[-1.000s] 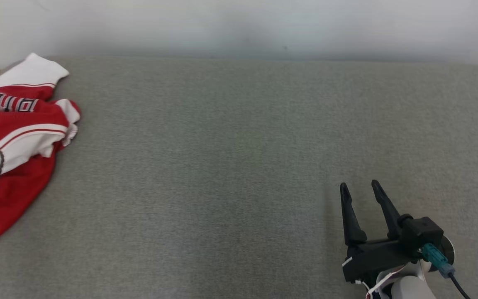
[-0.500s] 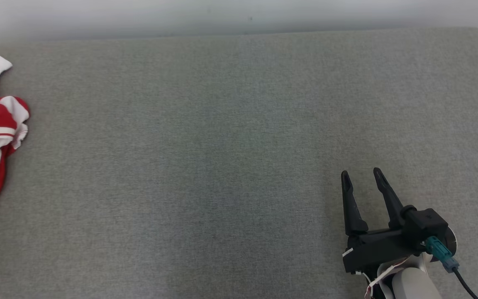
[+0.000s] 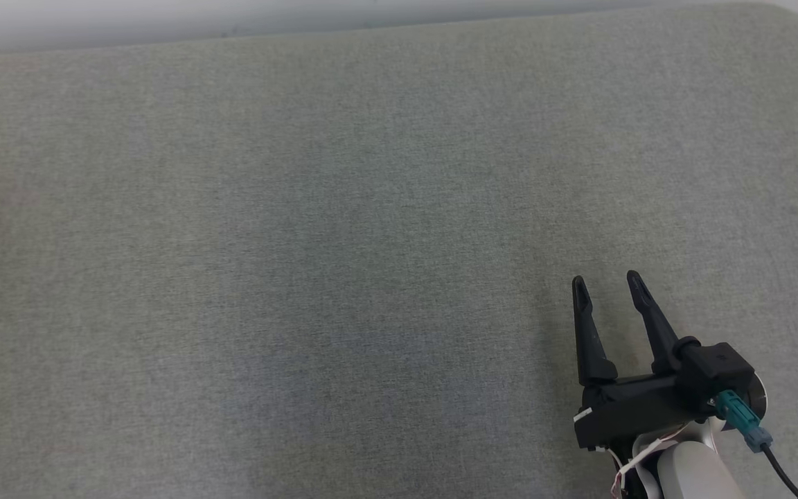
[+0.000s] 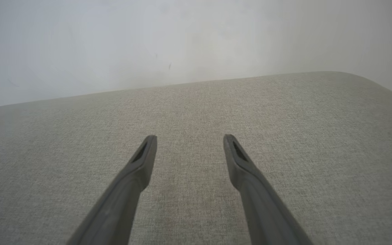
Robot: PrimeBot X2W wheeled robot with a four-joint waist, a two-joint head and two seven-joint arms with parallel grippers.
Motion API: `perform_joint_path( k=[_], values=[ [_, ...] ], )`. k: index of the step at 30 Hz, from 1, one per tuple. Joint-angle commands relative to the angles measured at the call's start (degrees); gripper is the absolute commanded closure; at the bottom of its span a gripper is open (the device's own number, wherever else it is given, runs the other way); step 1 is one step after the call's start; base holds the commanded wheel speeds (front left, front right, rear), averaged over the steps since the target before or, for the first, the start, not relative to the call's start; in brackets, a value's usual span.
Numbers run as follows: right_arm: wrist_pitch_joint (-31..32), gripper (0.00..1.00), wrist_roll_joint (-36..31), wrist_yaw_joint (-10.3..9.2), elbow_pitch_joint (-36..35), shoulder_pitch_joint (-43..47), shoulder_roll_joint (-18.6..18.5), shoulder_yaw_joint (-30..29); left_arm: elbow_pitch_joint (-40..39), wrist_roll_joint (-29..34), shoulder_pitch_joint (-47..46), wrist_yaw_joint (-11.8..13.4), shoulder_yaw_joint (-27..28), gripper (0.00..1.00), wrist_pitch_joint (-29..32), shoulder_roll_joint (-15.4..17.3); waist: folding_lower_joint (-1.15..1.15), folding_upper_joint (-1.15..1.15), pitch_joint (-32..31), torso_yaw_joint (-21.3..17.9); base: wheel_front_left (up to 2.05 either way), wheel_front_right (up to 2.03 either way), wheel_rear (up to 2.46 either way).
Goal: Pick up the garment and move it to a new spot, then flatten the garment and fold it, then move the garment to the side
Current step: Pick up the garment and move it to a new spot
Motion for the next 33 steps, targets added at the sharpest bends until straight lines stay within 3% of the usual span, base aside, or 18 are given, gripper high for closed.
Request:
perform_joint_path(
  k=[1, 10, 11, 12, 13, 23, 33],
  values=[
    [-0.3, 0.0, -0.1, 0.02, -0.2, -0.4, -0.1, 0.0, 0.8, 0.5, 0.1, 0.3, -0.4, 0.0, 0.7, 0.6, 0.0, -0.01, 0.9, -0.9, 0.0, 0.0, 0.0],
    [-0.3, 0.0, -0.6, 0.02, -0.7, -0.1, -0.1, -0.5, 2.1, 1.3, 1.6, 1.4, -2.0, 0.0, 2.6, 0.9, 0.0, -0.01, 2.3, -1.6, 0.0, 0.0, 0.0],
    [-0.3, 0.0, -0.7, 0.01, -0.7, -0.2, -0.1, -0.5, 2.3, 1.4, 1.8, 1.8, -2.2, 0.45, 2.5, 1.0, 0.0, -0.01, 2.4, -1.7, 0.0, 0.0, 0.0],
    [-0.3, 0.0, -0.8, 0.01, -0.8, -0.3, -0.1, -0.4, 2.3, 1.6, 2.0, 2.0, -2.5, 0.64, 2.2, 1.2, 0.0, -0.01, 2.6, -1.7, 0.0, 0.0, 0.0],
    [-0.3, 0.0, -0.9, 0.01, -0.8, -0.4, -0.1, -0.4, 2.3, 1.7, 2.3, 2.1, -2.8, 1.0, 2.1, 1.2, 0.0, -0.01, 2.7, -1.7, 0.0, 0.0, 0.0],
    [-0.3, 0.0, -1.2, 0.01, -0.4, -0.6, -0.1, -0.6, 0.4, 3.4, 0.0, 1.8, -5.7, 1.0, -5.7, 1.3, 0.0, -0.01, 2.3, 0.3, 0.0, 0.0, 0.0],
    [-0.3, 0.0, 0.8, 0.01, 1.1, 0.5, -0.1, 0.0, -4.3, 4.4, -6.1, -0.1, -9.9, 1.0, -13.2, -0.3, 0.0, -0.01, -2.6, 2.6, 0.0, 0.0, 0.0]
  ],
)
